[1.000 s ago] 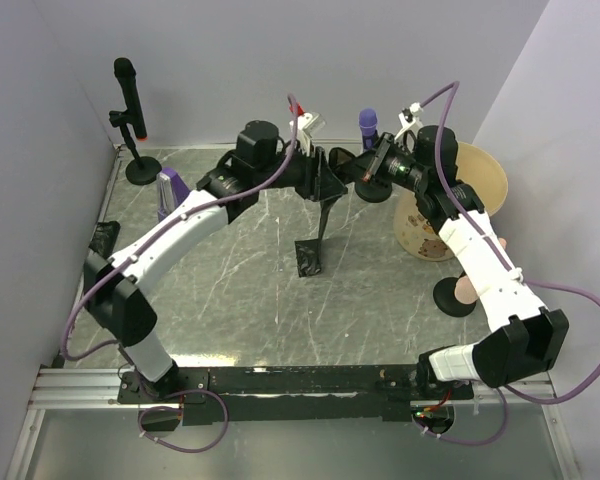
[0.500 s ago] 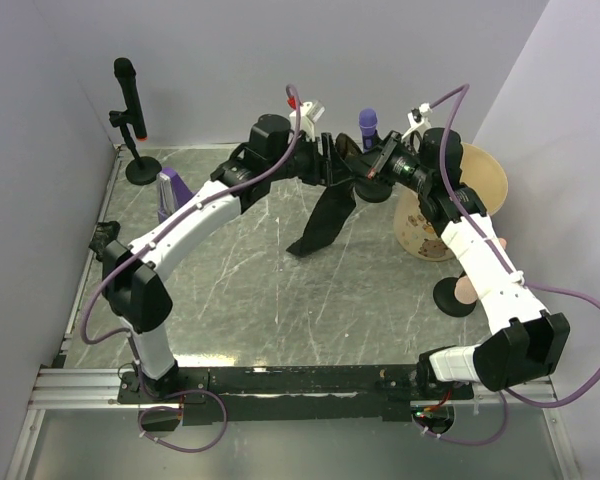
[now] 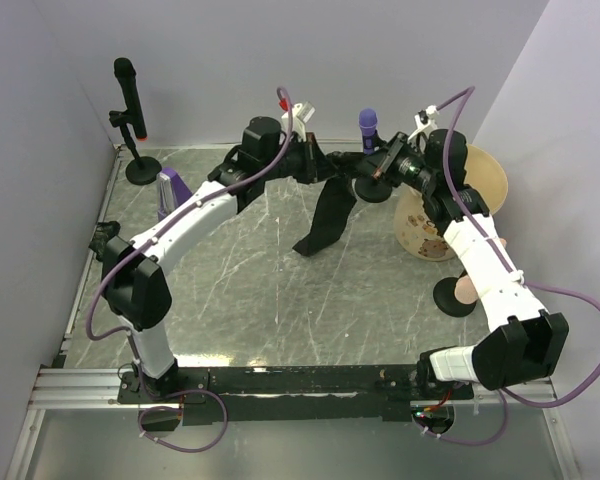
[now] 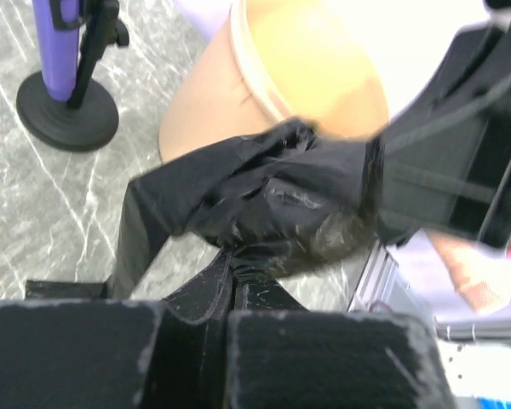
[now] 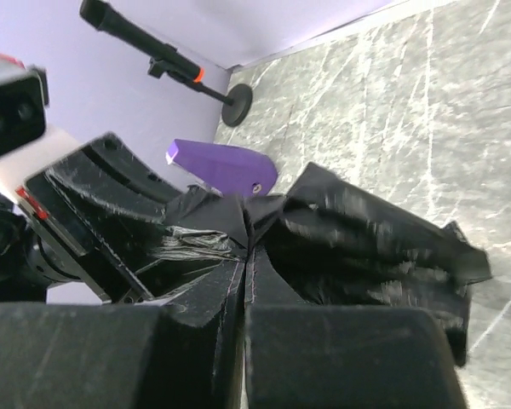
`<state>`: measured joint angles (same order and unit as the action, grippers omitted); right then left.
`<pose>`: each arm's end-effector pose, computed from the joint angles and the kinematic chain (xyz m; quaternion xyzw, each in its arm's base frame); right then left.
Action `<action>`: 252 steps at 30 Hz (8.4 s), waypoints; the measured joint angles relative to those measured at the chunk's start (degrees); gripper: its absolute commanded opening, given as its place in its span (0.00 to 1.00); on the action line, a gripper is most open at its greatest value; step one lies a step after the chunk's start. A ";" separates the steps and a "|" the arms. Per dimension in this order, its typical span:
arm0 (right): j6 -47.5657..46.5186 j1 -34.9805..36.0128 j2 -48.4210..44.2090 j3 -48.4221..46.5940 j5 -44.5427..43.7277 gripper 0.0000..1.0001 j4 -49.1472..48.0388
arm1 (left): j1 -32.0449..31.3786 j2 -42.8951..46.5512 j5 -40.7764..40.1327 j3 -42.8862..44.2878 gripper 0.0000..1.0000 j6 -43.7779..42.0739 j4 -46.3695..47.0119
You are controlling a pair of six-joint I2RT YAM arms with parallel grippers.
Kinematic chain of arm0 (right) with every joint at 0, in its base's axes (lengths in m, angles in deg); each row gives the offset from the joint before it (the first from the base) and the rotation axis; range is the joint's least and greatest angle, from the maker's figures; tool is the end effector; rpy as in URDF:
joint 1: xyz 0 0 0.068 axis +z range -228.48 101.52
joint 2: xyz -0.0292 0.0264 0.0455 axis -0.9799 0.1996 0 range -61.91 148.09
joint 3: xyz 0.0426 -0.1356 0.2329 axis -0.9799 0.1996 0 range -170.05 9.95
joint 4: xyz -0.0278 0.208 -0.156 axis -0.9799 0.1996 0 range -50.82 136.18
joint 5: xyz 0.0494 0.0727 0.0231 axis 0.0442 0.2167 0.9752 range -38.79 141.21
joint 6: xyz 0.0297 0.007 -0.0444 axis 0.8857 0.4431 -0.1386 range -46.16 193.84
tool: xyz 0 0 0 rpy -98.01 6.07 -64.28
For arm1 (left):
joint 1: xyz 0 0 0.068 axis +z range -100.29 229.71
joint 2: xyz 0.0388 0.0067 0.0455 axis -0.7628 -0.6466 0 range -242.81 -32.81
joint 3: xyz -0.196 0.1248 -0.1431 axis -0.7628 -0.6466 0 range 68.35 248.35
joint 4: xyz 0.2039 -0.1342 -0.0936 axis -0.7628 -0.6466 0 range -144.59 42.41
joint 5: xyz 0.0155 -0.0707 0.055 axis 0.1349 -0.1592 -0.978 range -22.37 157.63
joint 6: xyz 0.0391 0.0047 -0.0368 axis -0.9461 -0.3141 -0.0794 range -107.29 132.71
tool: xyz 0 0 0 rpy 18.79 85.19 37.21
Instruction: Put the trash bags into the trash bin
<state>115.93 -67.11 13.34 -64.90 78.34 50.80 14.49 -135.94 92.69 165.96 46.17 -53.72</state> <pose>0.2924 0.0753 0.4051 0.0577 0.7677 0.4379 0.4642 0.3455 -0.2624 0.3853 0.1487 0.7545 -0.4868 0.4143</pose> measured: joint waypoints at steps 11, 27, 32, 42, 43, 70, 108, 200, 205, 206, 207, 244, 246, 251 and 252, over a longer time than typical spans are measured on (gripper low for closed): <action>-7.58 -3.85 0.26 -0.42 4.15 0.00 0.79 | 5.14 5.51 9.92 -4.44 0.01 -9.46 -4.85; -28.96 -4.13 -5.77 -2.25 0.31 0.00 5.55 | 17.16 9.49 11.80 0.33 0.44 -15.69 -10.62; -24.65 -4.13 -5.73 -2.95 0.31 0.00 4.98 | 14.34 11.06 16.72 -11.28 0.55 -5.14 -1.73; -18.62 -4.13 -3.17 -5.57 1.05 0.00 3.63 | 6.10 6.43 19.10 -22.18 0.65 9.81 25.18; -18.45 -4.13 -3.13 -5.62 1.25 0.00 3.63 | 6.10 5.60 18.82 -21.66 0.66 11.13 27.23; -25.88 -4.04 0.44 -8.48 2.73 0.00 5.88 | 3.82 -8.15 15.13 -10.47 0.01 11.26 37.62; -38.05 -0.63 4.68 -19.32 25.05 0.00 6.86 | 1.64 4.90 13.14 1.51 0.48 -38.86 1.73; -37.57 7.82 13.16 -16.76 -7.41 0.00 9.07 | 4.28 8.07 0.57 -4.13 0.01 -1.55 7.85; -38.01 5.77 13.29 -17.20 -4.24 0.00 9.94 | 6.34 8.37 -1.92 -4.15 0.64 -4.87 7.15; -36.76 4.83 13.29 -17.20 -2.08 0.00 10.14 | 7.23 8.59 -2.91 -4.15 0.66 -5.62 6.88; -34.91 3.61 13.29 -17.20 0.66 0.00 10.21 | 8.55 8.98 -4.00 -4.15 0.68 -6.05 6.47; -11.32 0.35 13.79 -9.22 31.93 0.00 -12.07 | 12.72 12.79 19.76 -15.13 0.62 3.69 23.45; -11.34 0.35 13.79 -9.25 32.24 0.00 -12.11 | 12.68 12.28 18.47 -14.23 0.55 3.61 23.02; -11.43 0.35 13.79 -9.25 32.74 0.00 -12.31 | 12.63 9.38 17.14 -12.59 0.17 5.31 24.26; -11.39 0.35 13.79 -9.25 32.79 0.00 -12.44 | 12.63 8.87 17.29 -12.55 0.06 5.97 24.65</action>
<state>104.54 -66.76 27.13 -74.15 111.13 38.36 27.12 -127.07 109.98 153.41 52.13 -29.06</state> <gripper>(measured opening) 0.008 0.369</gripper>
